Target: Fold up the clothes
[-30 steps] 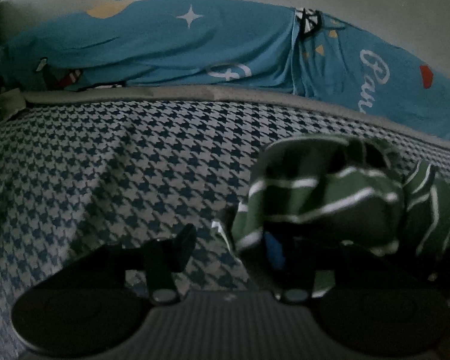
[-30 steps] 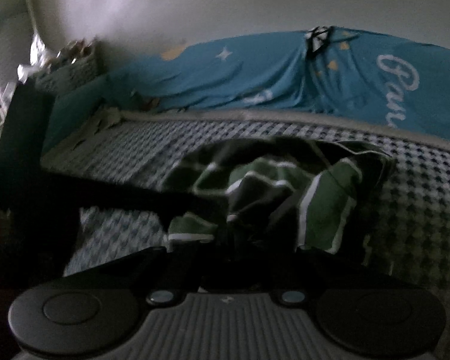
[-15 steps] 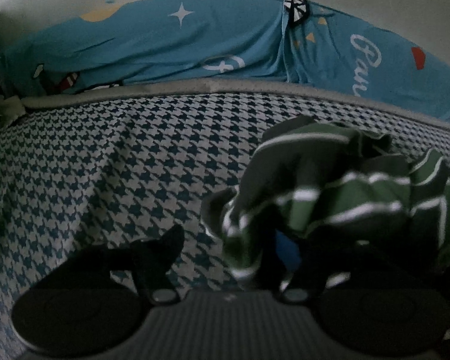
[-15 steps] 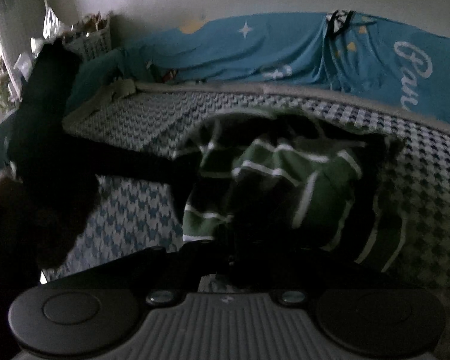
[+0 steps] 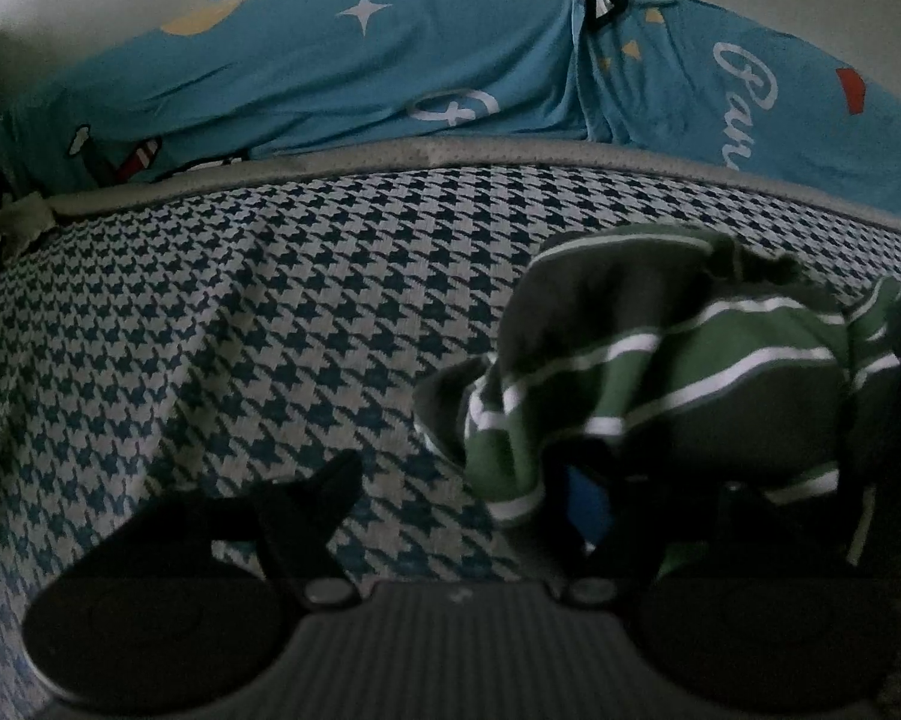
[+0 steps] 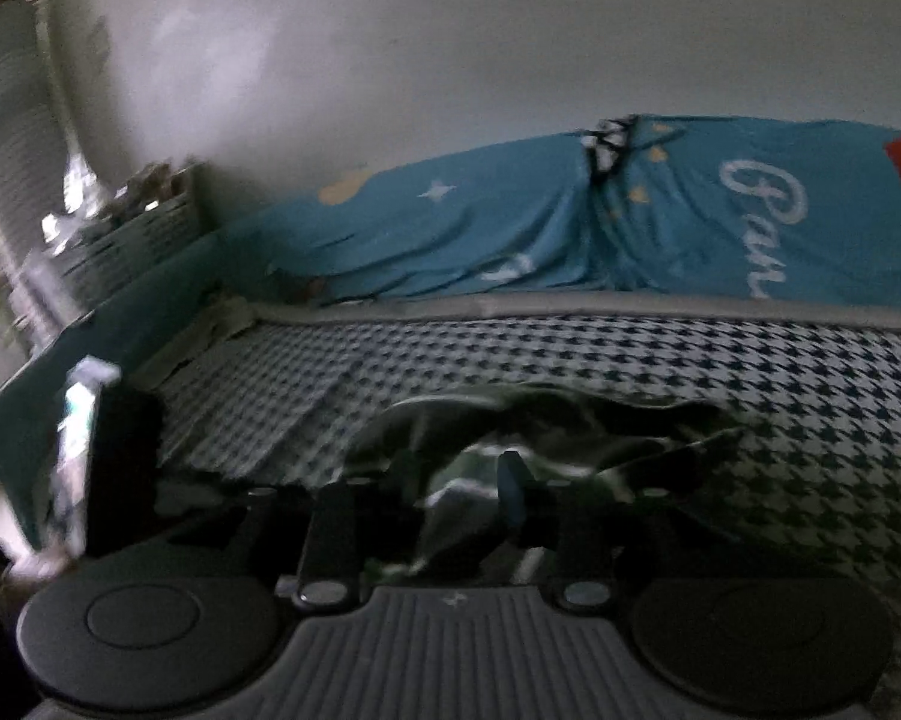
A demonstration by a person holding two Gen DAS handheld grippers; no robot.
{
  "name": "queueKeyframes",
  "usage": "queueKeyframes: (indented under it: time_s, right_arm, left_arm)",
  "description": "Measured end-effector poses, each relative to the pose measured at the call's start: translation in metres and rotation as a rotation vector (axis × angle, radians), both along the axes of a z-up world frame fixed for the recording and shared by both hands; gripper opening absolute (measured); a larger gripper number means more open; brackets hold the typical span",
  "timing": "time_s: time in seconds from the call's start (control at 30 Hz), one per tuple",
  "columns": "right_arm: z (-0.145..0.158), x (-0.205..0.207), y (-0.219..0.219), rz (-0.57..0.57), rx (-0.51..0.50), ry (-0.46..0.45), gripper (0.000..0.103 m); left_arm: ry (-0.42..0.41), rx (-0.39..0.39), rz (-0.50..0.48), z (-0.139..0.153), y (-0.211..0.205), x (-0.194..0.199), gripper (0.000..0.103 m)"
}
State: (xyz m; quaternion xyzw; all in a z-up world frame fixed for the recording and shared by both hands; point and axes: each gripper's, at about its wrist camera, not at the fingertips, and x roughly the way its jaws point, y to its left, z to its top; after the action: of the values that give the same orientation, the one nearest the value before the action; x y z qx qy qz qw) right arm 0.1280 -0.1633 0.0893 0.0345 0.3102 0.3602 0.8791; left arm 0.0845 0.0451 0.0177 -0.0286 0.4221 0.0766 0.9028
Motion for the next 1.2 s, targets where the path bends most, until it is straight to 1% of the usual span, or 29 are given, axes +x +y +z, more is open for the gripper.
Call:
queueKeyframes:
  time_s: [0.23,0.33,0.47,0.5,0.57,0.67,0.7,0.83,0.9,0.97,1.0,1.07,1.17,1.2]
  right_arm:
    - [-0.014,0.028,0.003,-0.104,-0.001,0.041,0.045]
    - [-0.022,0.039,0.002,-0.155,-0.007,0.053,0.048]
    - [-0.032,0.053,-0.003,-0.217,-0.01,0.081,0.06]
    - [-0.035,0.056,-0.004,-0.225,-0.011,0.089,0.061]
    - [-0.042,0.062,-0.004,-0.234,-0.015,0.106,0.068]
    - [-0.05,0.068,-0.003,-0.239,-0.017,0.122,0.073]
    - [-0.053,0.07,-0.002,-0.234,-0.016,0.129,0.074]
    - [-0.061,0.075,0.003,-0.227,-0.012,0.149,0.075]
    - [-0.065,0.077,0.006,-0.218,0.001,0.154,0.071]
    - [-0.067,0.077,0.009,-0.202,0.01,0.148,0.048]
    - [-0.067,0.076,0.01,-0.191,0.011,0.142,0.043]
    - [-0.064,0.072,0.013,-0.174,0.008,0.117,0.024]
    - [-0.055,0.063,0.018,-0.147,-0.001,0.069,0.015]
    - [-0.05,0.059,0.019,-0.135,0.001,0.053,0.015]
  left_arm:
    - [0.003,-0.007,-0.006,-0.001,0.002,0.001,0.071]
    - [0.003,-0.011,-0.006,-0.004,0.003,0.001,0.071]
    - [0.009,-0.019,-0.003,-0.006,0.003,0.002,0.07]
    - [0.009,-0.021,-0.002,-0.006,0.003,0.002,0.07]
    - [0.007,-0.025,0.001,-0.005,0.004,0.002,0.07]
    - [-0.008,-0.031,0.007,-0.001,0.006,0.0,0.074]
    - [-0.015,-0.03,0.01,0.0,0.006,0.0,0.076]
    - [-0.04,-0.036,0.021,0.004,0.011,-0.004,0.079]
    - [-0.052,-0.045,0.026,0.007,0.014,-0.005,0.079]
    - [-0.063,-0.051,0.032,0.011,0.016,-0.007,0.08]
    - [-0.071,-0.053,0.035,0.013,0.017,-0.008,0.081]
    - [-0.084,-0.058,0.046,0.018,0.022,-0.009,0.082]
    - [-0.101,-0.069,0.072,0.026,0.031,-0.01,0.083]
    - [-0.109,-0.071,0.084,0.028,0.034,-0.011,0.083]
